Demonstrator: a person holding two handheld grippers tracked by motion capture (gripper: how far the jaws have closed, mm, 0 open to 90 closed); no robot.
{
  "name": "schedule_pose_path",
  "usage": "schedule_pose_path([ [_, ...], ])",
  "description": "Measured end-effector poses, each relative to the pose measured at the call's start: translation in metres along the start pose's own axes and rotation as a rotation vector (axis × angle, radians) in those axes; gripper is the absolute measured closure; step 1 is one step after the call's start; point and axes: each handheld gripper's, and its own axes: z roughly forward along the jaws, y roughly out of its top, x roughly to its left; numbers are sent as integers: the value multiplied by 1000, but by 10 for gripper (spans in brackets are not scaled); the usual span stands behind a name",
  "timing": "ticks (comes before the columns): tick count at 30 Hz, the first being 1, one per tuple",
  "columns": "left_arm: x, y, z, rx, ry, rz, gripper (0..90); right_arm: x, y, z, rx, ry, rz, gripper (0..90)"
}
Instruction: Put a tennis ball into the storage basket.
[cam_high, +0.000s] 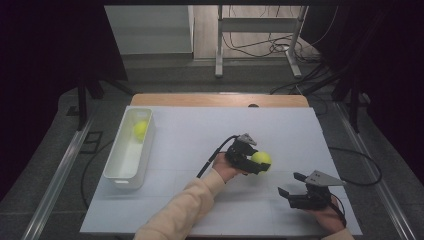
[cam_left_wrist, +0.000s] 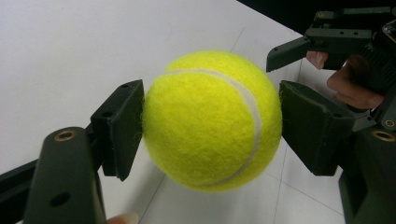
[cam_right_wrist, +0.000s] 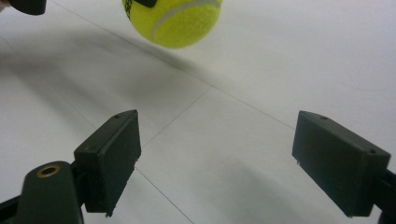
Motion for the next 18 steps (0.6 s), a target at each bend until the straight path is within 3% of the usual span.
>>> schedule_pose_path([
  [18,1,-5,-21,-35,30,-8,266,0,0,0,1,-4,-2,161],
])
